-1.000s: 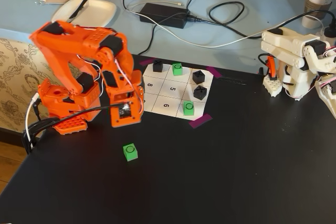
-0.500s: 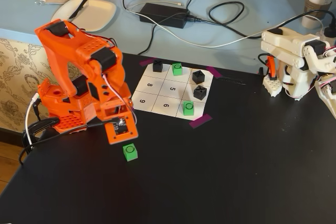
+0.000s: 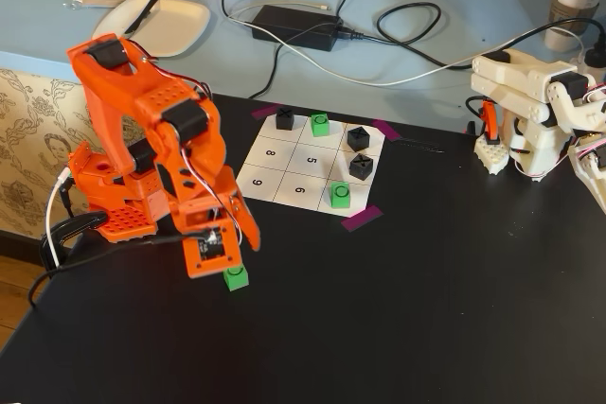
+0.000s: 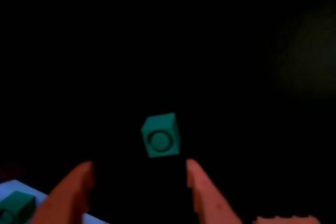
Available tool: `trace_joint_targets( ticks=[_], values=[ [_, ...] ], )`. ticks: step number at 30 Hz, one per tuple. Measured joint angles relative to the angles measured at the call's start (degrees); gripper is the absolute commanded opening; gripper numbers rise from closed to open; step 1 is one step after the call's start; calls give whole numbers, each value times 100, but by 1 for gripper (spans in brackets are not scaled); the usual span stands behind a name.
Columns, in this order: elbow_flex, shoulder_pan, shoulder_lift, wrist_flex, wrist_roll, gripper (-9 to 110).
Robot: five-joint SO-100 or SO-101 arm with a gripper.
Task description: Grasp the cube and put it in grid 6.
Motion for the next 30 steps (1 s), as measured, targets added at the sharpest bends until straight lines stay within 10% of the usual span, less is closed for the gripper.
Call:
trace_joint_targets(
  ticks=[30],
  values=[
    [-1714, 88, -1538, 2136, 747, 26]
  ],
)
